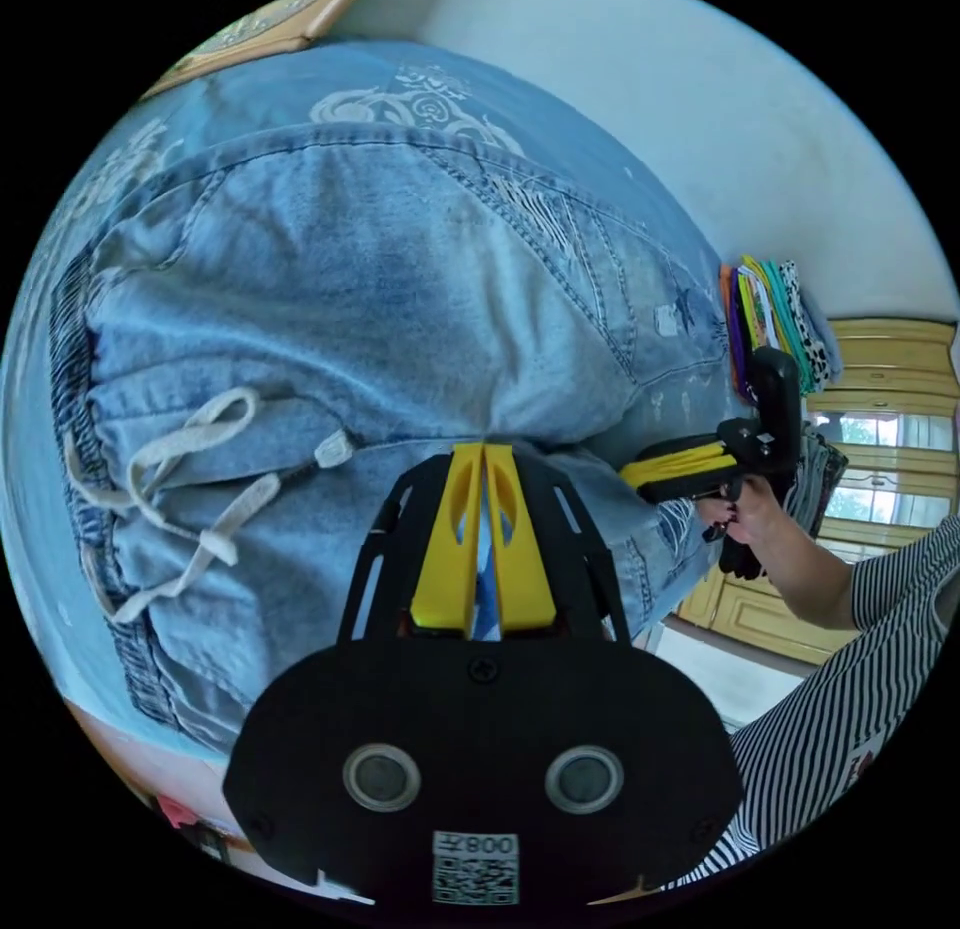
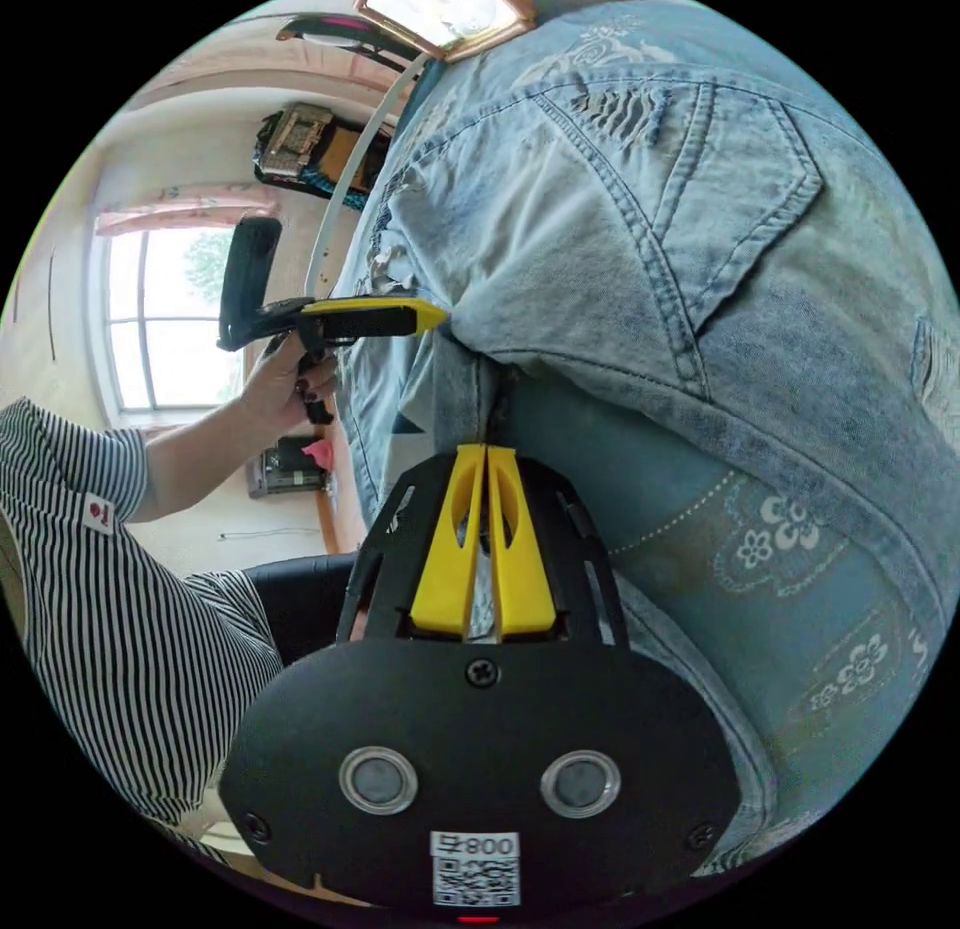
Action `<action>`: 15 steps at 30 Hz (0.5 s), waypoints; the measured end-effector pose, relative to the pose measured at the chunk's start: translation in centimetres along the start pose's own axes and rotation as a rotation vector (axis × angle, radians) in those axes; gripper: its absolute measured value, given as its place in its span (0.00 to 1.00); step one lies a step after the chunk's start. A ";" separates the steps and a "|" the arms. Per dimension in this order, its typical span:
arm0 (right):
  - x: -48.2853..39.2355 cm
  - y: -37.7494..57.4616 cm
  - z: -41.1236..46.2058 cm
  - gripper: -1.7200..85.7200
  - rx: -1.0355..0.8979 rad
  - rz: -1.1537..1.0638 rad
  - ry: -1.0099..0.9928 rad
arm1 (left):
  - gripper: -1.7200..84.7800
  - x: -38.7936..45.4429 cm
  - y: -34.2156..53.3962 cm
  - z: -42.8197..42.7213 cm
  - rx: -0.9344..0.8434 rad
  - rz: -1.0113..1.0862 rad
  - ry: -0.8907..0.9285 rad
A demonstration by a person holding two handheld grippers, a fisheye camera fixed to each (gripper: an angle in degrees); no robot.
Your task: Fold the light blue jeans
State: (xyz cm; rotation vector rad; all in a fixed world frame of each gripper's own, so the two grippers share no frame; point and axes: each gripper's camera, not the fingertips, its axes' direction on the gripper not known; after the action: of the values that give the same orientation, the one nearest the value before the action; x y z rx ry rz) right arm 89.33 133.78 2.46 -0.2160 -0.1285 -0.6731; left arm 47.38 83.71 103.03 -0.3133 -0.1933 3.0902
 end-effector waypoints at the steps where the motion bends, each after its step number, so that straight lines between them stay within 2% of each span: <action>1: 0.3 0.1 -0.4 0.02 0.024 0.025 -0.010 | 0.02 -0.3 0.6 -1.6 0.007 -0.007 -0.014; 7: 0.4 1.2 -3.7 0.02 0.211 0.172 0.089 | 0.02 -4.2 5.5 -10.4 0.030 -0.151 -0.047; 10: -1.5 1.7 -4.4 0.02 0.249 0.157 0.131 | 0.02 -7.0 8.5 -14.0 0.042 -0.274 -0.072; 15: -3.5 0.3 0.1 0.02 0.121 0.112 0.194 | 0.02 -10.8 10.5 -15.0 -0.003 -0.398 -0.127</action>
State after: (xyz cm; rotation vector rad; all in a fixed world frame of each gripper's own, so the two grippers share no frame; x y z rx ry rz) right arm 86.81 136.12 1.88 -0.0410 0.0289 -0.5692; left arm 60.82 74.64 89.23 -0.0659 -0.2311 2.7154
